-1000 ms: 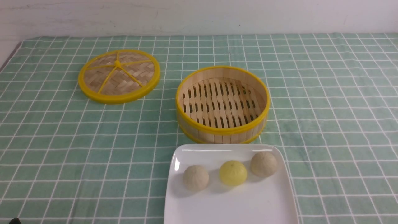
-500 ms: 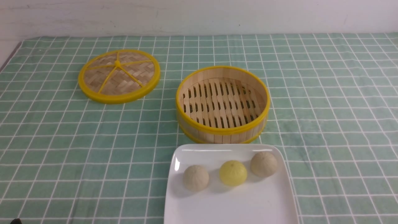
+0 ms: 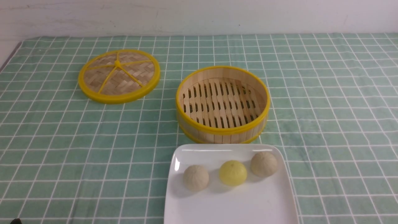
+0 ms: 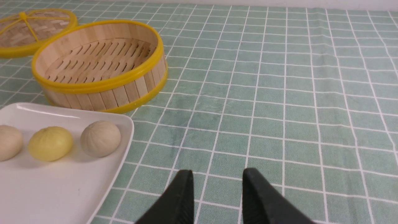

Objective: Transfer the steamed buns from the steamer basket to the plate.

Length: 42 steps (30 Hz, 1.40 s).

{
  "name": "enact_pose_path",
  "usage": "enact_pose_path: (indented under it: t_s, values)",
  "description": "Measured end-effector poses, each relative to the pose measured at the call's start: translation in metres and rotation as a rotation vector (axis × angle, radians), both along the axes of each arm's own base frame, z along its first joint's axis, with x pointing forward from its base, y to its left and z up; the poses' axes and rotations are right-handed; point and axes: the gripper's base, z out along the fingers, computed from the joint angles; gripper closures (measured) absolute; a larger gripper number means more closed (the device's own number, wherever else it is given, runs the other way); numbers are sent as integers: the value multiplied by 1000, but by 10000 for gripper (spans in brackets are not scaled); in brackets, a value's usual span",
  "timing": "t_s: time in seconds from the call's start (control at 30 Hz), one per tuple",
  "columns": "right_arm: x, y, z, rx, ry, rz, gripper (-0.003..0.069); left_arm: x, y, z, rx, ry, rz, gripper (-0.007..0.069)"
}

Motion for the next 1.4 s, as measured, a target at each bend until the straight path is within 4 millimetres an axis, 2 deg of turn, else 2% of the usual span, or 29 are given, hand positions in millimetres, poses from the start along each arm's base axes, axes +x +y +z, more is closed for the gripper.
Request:
enact_pose_path:
  t_s: [0.3, 0.43, 0.67, 0.77, 0.9, 1.03, 1.4]
  values:
    - [0, 0, 0, 0, 0, 0, 416, 0, 0, 0, 1, 0, 0, 238]
    - [5, 2, -8, -10, -14, 6, 416, 0, 0, 0, 2, 0, 0, 238]
    - [18, 8, -64, -85, 42, 27, 416, 0, 0, 0, 2, -1, 0, 238]
    - [20, 9, -79, -100, 58, 35, 416, 0, 0, 0, 2, -1, 0, 238]
    - [21, 9, -84, -100, 53, 18, 416, 0, 0, 0, 2, -1, 0, 238]
    - [23, 5, -95, -94, 63, -71, 416, 0, 0, 0, 2, -1, 0, 238]
    - [25, -6, -94, -63, 25, -295, 416, 0, 0, 0, 1, -1, 0, 238]
